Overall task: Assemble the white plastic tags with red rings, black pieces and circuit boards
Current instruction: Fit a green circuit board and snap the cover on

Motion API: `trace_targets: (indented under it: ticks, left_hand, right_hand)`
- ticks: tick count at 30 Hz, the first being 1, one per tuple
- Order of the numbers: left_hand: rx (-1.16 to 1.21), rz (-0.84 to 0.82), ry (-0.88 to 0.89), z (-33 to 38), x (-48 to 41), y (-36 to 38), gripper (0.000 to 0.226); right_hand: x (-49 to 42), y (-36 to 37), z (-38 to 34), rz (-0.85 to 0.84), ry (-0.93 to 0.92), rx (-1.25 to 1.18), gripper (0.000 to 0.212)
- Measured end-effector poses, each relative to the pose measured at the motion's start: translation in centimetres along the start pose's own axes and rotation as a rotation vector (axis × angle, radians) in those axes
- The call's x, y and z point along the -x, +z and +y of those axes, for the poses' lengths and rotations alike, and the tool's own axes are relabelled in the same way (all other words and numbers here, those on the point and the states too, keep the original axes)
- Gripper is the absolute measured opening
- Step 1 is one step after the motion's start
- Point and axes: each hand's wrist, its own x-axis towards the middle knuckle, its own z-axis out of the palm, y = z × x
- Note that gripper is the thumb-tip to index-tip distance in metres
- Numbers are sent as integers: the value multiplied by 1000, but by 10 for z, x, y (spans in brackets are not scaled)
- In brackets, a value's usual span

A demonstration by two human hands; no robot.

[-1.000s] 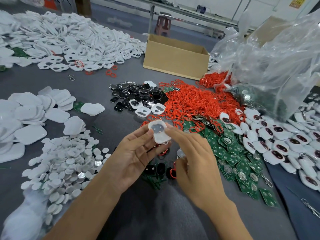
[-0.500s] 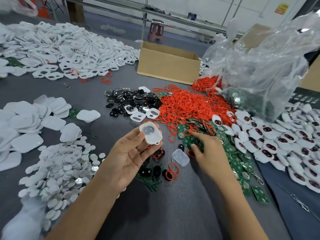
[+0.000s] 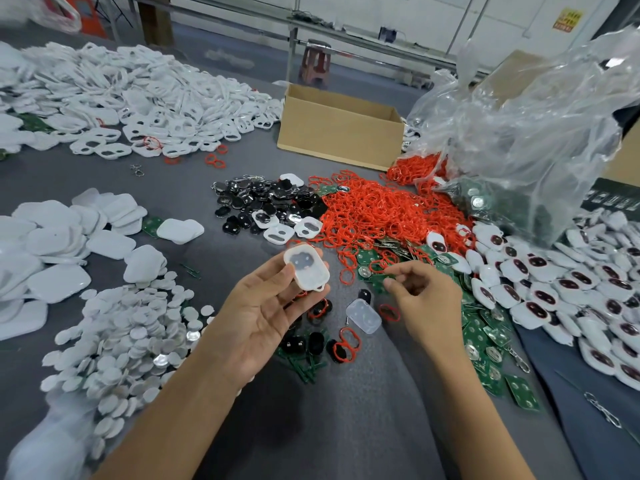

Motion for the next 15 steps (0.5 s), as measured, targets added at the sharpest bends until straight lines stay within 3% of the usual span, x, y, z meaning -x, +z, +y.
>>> trace_targets:
  ticks: [4, 8, 15]
  left_hand:
    - [-16, -8, 0, 0, 0, 0, 30]
    - [-27, 0, -6, 0, 0, 1, 30]
    - [-47, -25, -26, 1, 0, 3, 39]
  right_hand:
    - [11, -5, -34, -12, 3, -333, 18]
    - [27, -3, -69, -145, 39, -734, 16]
    - [36, 3, -85, -244, 128, -811, 9]
